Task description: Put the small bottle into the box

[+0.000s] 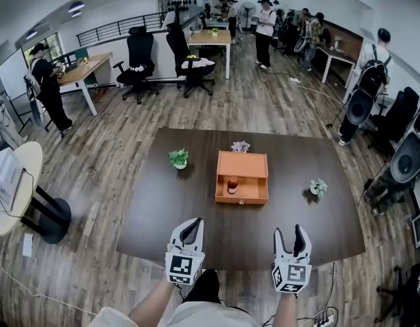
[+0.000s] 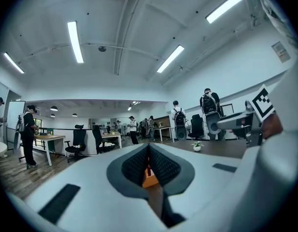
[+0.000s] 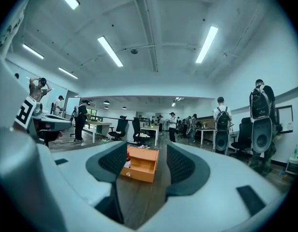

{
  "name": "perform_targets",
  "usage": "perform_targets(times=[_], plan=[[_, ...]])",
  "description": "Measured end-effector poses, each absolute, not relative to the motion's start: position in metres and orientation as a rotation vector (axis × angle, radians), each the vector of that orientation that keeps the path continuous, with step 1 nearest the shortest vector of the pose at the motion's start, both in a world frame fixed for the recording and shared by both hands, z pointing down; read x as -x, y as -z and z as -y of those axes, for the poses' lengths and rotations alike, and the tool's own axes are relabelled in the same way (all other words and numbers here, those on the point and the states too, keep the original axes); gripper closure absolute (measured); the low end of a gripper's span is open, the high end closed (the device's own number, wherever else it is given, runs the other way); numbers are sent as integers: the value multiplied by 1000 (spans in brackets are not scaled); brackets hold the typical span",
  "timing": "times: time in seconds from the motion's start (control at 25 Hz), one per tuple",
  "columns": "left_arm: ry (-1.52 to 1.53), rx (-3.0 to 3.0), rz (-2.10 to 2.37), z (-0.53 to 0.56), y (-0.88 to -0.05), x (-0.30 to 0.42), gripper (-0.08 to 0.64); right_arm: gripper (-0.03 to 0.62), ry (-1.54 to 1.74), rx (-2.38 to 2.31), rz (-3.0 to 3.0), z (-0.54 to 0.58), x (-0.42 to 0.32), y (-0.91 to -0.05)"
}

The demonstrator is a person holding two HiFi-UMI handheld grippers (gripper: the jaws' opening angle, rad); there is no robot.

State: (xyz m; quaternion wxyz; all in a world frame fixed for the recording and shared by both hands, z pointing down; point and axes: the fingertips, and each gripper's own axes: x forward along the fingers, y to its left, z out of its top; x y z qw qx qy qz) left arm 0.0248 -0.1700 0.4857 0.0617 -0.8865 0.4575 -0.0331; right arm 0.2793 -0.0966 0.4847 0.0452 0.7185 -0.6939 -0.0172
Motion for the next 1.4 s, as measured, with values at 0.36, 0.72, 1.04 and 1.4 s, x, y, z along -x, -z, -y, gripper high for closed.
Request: perform_targets(times=[0.36, 0.72, 1.04, 1.4], plan=[[94, 2667, -1401, 174, -485, -21, 557, 437, 97, -2209, 2077, 97, -280, -479], [89, 2658, -1410, 172, -481, -15, 558, 592, 83, -2229, 2039, 95, -276, -475], [91, 2644, -1420, 168, -481, -10, 558, 592, 91, -2210, 2054, 91, -271, -473], [98, 2628, -1421, 165, -476, -10, 558, 592, 104, -2211, 2054, 90, -272, -464]])
